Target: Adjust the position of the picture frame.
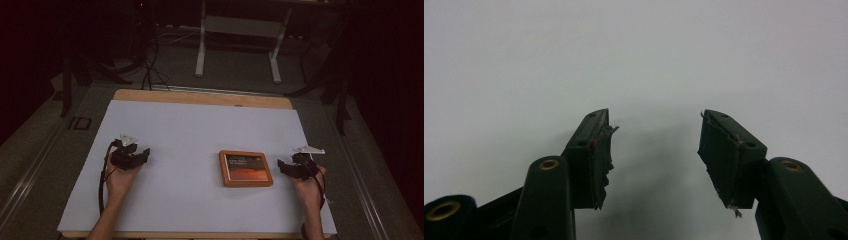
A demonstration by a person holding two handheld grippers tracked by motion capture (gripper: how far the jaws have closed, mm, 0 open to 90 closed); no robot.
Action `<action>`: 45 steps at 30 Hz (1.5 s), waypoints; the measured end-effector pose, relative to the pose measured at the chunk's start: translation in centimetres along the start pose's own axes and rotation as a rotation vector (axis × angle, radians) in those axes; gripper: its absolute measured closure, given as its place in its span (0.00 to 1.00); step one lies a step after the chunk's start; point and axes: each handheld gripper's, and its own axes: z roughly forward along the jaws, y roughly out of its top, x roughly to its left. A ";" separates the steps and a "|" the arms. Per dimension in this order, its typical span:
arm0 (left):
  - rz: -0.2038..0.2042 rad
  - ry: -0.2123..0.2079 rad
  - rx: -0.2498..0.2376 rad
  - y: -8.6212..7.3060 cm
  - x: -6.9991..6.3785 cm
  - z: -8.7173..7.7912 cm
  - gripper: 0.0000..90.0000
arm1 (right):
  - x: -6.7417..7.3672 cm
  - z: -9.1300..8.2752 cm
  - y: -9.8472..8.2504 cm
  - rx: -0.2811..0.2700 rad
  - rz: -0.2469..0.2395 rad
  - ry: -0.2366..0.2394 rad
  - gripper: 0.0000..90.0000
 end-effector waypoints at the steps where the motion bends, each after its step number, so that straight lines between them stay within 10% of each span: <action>1: 0.002 -0.008 0.000 0.0 -0.2 0.0 0.52 | 0.2 0.0 0.0 0.000 -0.012 0.006 0.43; 15: 0.028 -0.146 -0.022 0.3 -1.9 -1.7 0.68 | 1.2 -0.3 0.2 -0.024 -0.050 0.102 0.62; 22: 0.147 -0.243 -0.035 0.7 -4.2 -2.7 0.98 | 2.1 -0.4 0.3 -0.036 -0.084 0.162 0.78; 30: 0.151 -0.392 -0.057 1.2 -6.4 -3.7 0.99 | 2.7 -0.3 -0.1 -0.024 -0.130 0.229 0.98; 45: 0.235 -0.507 -0.064 1.3 -10.7 -4.3 1.00 | 2.8 -0.1 -0.8 0.017 -0.135 0.238 1.00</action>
